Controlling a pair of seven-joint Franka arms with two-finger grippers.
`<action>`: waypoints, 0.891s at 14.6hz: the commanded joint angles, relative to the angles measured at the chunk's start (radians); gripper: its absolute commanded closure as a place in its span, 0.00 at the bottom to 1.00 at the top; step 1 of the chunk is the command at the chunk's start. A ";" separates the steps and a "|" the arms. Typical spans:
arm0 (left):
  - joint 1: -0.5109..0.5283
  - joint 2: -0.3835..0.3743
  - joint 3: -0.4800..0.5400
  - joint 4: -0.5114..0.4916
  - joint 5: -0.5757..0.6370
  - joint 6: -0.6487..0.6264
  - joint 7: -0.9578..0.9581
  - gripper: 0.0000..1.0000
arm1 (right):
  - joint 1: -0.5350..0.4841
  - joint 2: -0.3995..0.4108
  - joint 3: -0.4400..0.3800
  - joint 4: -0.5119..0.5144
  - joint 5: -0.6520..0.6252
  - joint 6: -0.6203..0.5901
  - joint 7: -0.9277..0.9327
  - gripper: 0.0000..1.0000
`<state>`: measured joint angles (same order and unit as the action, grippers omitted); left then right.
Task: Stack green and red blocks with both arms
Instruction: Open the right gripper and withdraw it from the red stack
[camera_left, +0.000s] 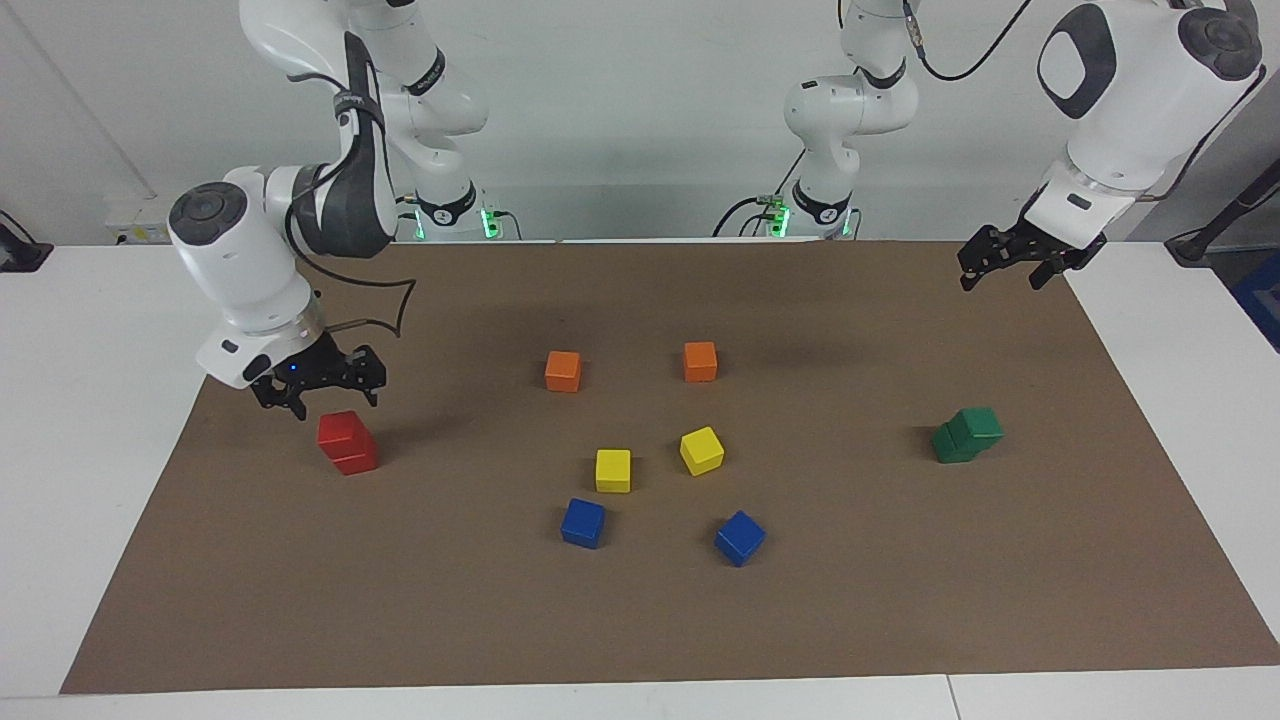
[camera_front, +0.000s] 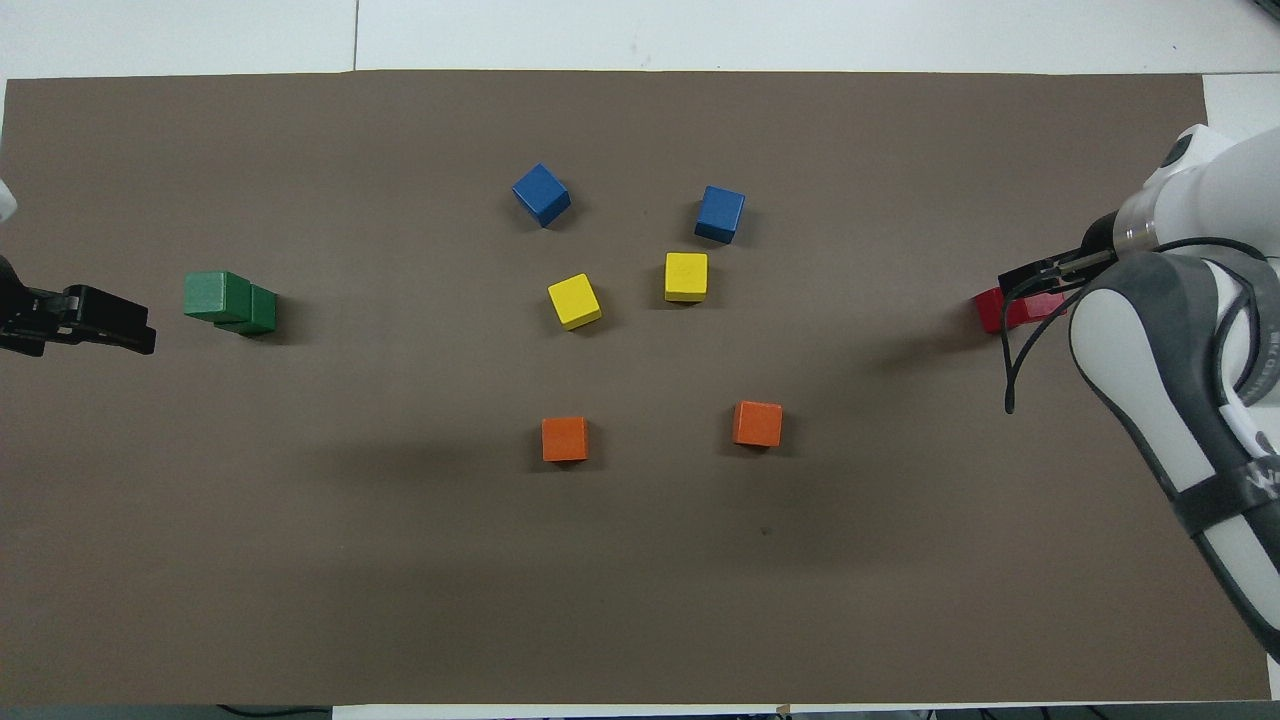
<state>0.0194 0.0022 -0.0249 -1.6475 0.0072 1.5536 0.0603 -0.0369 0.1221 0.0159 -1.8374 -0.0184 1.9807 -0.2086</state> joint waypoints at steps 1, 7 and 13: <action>0.005 -0.010 0.000 0.000 -0.010 0.002 -0.004 0.00 | -0.006 -0.062 0.025 0.093 0.017 -0.181 0.034 0.00; 0.005 -0.010 0.000 0.000 -0.010 0.002 -0.004 0.00 | -0.020 -0.142 0.022 0.136 0.017 -0.341 0.034 0.00; 0.005 -0.010 0.000 0.002 -0.010 0.002 -0.004 0.00 | -0.020 -0.150 0.013 0.179 0.015 -0.367 0.032 0.00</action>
<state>0.0196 0.0022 -0.0247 -1.6475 0.0072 1.5536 0.0603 -0.0471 -0.0349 0.0221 -1.6864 -0.0184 1.6367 -0.1847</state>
